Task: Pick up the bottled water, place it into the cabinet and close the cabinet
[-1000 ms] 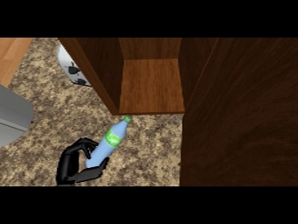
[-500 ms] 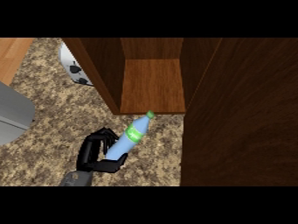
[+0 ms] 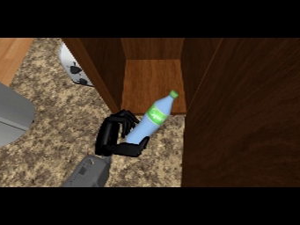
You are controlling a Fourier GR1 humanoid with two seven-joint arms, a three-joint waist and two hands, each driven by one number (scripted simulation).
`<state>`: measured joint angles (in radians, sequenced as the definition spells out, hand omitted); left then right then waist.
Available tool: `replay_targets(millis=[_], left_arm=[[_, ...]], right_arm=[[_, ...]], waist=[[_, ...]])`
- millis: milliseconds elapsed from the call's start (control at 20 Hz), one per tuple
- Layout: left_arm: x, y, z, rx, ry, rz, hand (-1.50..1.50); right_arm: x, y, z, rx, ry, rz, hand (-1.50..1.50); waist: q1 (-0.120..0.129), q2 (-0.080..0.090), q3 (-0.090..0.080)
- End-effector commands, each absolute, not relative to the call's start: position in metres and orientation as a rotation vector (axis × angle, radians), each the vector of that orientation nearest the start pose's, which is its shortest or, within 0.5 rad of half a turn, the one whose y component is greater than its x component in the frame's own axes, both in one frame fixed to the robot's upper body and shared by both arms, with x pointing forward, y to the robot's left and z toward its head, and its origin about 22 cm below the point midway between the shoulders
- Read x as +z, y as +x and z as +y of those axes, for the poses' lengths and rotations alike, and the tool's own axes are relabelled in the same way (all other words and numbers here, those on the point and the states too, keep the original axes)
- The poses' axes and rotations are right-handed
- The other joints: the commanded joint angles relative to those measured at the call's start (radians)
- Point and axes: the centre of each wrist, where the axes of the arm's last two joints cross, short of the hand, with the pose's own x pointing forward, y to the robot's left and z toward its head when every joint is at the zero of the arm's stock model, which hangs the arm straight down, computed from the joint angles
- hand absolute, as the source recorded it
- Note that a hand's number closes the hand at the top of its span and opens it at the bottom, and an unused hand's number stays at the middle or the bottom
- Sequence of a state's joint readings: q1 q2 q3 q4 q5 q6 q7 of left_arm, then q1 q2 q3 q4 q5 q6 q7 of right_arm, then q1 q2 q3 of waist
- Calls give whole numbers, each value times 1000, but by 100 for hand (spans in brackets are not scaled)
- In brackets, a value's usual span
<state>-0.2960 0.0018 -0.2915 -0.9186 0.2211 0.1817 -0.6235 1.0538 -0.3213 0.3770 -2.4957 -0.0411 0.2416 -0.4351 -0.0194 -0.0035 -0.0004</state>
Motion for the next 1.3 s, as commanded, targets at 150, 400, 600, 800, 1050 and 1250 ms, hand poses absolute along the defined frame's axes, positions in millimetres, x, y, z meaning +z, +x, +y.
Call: replay_targets(millis=[150,400,600,800,1050,1250], left_arm=[[-28,303,99,-70,-170,-1743,150],[-17,332,81,-58,-35,-1743,150],[-8,355,78,-57,-30,-1695,150],[4,378,82,-16,13,-1662,150],[21,398,78,19,139,-1658,150],[11,403,86,-21,306,-1648,150]], right_arm=[[123,29,-242,184,303,-1917,-150],[130,19,-239,182,327,-1926,-150],[127,27,-250,207,298,-1933,-150],[130,18,-250,195,340,-1929,-150],[126,20,-248,188,314,-1926,-150],[126,23,-254,219,336,-1945,-150]], waist=[[8,2,1],[-29,7,-1],[-25,14,0],[-44,14,0],[-44,19,0],[-41,23,0]])
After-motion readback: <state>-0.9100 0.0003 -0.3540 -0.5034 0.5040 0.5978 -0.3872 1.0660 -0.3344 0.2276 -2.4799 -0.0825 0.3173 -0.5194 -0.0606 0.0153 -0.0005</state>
